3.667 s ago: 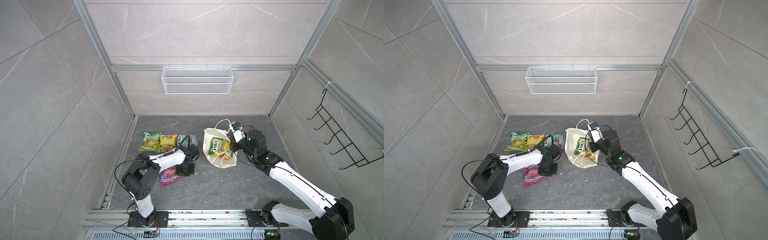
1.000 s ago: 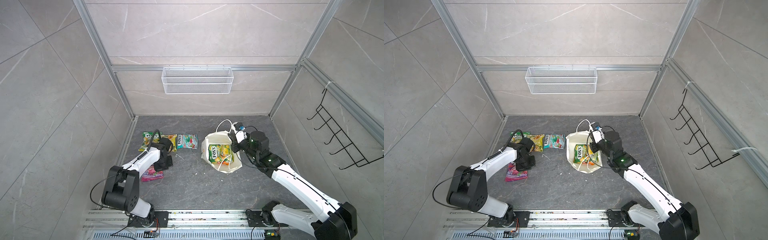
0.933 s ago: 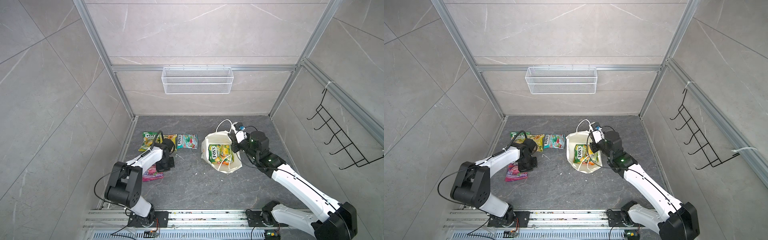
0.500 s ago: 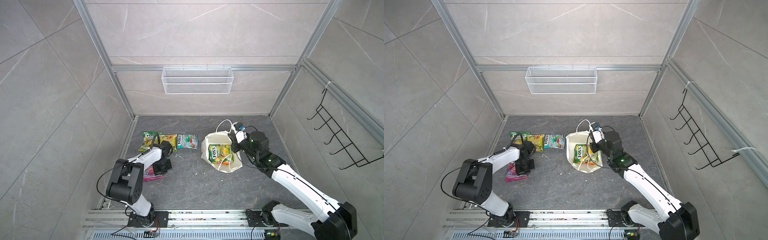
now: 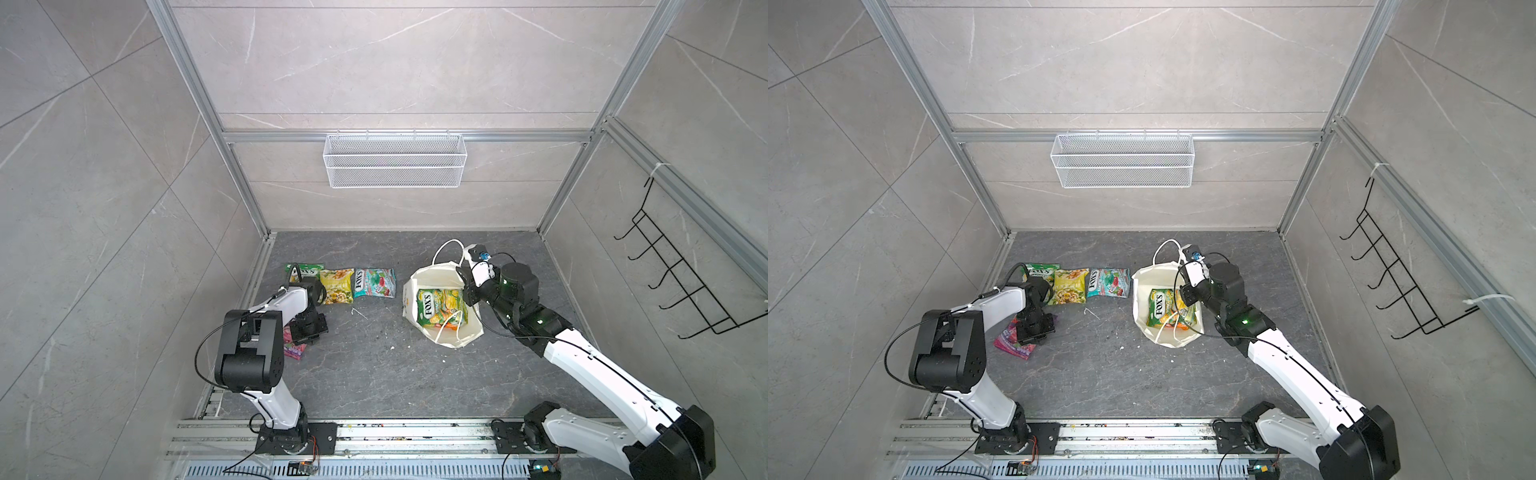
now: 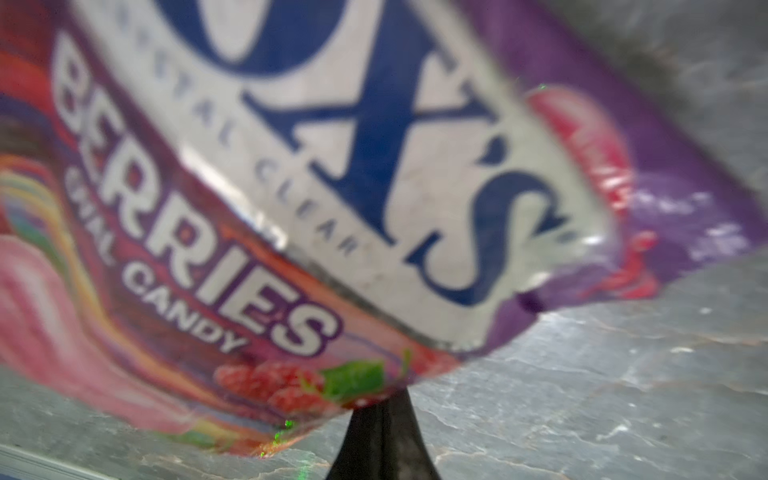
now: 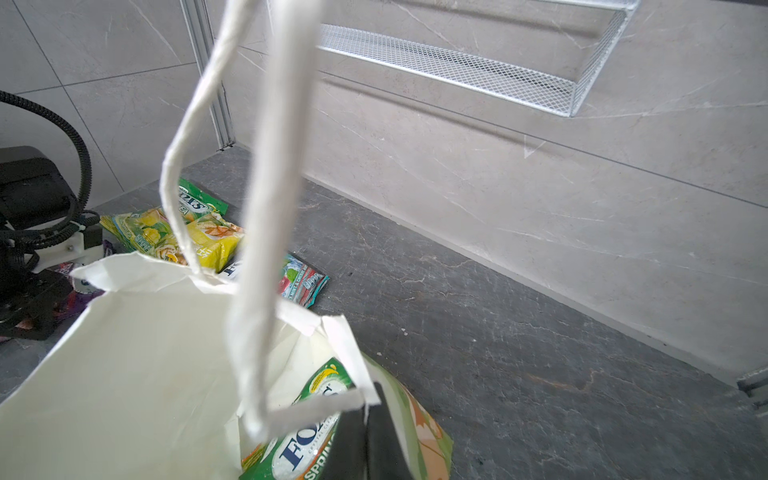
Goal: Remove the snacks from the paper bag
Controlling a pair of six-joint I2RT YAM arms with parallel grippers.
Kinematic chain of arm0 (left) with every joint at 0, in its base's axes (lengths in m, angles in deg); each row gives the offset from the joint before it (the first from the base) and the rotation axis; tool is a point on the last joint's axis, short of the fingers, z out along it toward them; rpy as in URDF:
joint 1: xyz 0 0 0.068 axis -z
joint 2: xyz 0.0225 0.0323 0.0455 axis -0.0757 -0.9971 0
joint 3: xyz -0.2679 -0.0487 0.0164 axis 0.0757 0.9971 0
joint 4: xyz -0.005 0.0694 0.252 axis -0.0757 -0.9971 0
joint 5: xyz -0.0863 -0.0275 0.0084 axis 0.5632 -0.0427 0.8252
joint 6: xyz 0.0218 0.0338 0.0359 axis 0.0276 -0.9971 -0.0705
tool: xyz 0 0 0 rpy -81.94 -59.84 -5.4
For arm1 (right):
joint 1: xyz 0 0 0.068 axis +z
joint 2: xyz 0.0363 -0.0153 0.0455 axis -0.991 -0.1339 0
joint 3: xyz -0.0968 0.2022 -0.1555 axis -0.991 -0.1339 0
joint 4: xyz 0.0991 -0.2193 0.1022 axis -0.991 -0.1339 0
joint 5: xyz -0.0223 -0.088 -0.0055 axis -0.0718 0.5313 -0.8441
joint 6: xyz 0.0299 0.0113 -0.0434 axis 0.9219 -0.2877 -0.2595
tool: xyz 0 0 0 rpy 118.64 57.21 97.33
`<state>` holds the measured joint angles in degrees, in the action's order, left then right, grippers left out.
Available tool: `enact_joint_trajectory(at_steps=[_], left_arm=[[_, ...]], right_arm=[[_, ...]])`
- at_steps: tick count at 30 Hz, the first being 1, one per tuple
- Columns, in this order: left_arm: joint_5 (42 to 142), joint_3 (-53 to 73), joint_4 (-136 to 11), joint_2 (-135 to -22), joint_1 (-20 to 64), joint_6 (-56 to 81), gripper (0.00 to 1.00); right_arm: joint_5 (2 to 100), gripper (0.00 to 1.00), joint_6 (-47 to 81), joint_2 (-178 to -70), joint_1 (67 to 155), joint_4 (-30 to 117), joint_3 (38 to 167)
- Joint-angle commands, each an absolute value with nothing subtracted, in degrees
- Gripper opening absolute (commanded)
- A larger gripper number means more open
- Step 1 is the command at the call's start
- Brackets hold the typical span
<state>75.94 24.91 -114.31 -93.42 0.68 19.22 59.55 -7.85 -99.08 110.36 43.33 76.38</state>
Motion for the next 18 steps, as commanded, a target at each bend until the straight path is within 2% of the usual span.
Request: enact_joint_trajectory(at_steps=[1, 11, 18], left_arm=[[75.4, 22.2, -113.3, -94.9, 0.7, 16.7, 0.00], [72.6, 17.9, -112.4, -99.7, -1.3, 15.3, 0.00], [73.6, 16.5, -113.8, -93.5, -0.3, 15.9, 0.00]], right_arm=[[59.7, 0.00, -7.0, -97.8, 110.3, 46.4, 76.1], [59.5, 0.00, -7.0, -97.8, 110.3, 46.3, 76.3], [59.3, 0.00, -7.3, -98.3, 110.3, 45.6, 77.0]])
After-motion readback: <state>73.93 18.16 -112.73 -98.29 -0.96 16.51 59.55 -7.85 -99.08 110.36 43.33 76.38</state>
